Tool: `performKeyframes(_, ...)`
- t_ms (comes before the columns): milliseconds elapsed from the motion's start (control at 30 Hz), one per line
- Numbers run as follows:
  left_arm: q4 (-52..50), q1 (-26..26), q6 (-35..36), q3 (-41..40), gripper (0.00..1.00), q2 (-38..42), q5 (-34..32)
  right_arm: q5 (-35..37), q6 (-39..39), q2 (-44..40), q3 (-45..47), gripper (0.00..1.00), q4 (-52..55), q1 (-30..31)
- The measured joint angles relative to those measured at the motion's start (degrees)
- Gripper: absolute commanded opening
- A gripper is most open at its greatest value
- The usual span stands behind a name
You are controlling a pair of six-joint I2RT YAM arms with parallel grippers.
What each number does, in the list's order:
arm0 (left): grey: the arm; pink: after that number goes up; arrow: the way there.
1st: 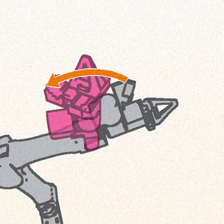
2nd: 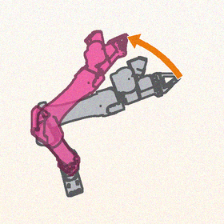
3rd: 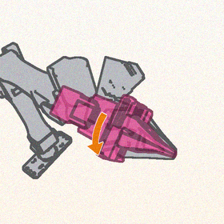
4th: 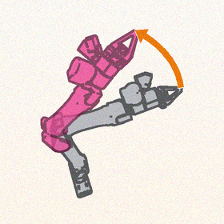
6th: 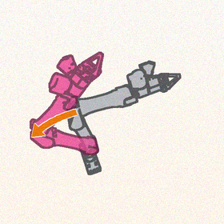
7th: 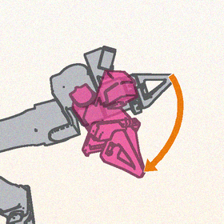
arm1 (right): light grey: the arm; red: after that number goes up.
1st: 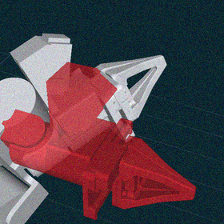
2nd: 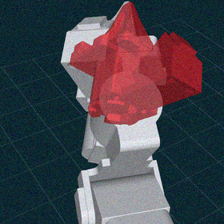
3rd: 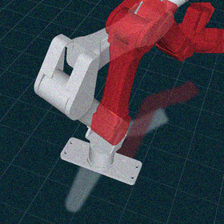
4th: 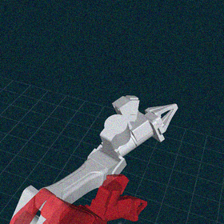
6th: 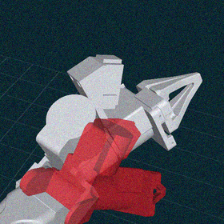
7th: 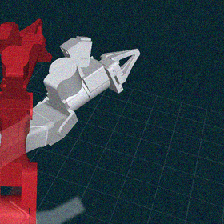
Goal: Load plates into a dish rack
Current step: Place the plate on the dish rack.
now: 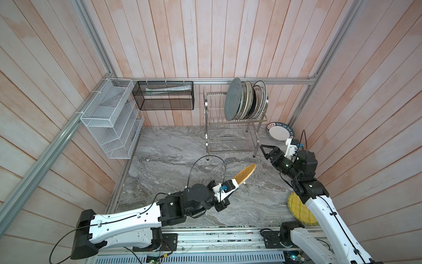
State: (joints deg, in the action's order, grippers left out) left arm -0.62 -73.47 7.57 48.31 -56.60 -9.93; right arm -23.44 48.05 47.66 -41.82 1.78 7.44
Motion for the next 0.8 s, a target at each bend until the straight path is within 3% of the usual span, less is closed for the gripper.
performKeyframes(133,0.1,0.0,-5.5,2.5,0.0,1.8,-1.8,-4.0,-3.2,-4.5,5.4,0.98,-6.6,0.0)
performKeyframes(267,0.8,0.0,-8.9,11.1,0.0,-1.5,-5.6,-6.8,-4.7,-9.0,11.4,0.98,-12.4,0.0)
performKeyframes(533,13.5,0.5,-6.3,26.4,0.0,-10.7,-15.3,-11.8,-5.3,-15.9,17.0,0.98,-18.5,0.0)
performKeyframes(633,14.8,3.6,-5.8,32.8,0.0,-15.8,-17.0,-13.2,-5.7,-18.4,17.3,0.98,-19.0,0.0)
performKeyframes(800,11.8,13.7,-9.2,42.4,0.0,-23.8,-15.7,-14.9,-6.2,-21.0,17.7,0.98,-18.9,0.2)
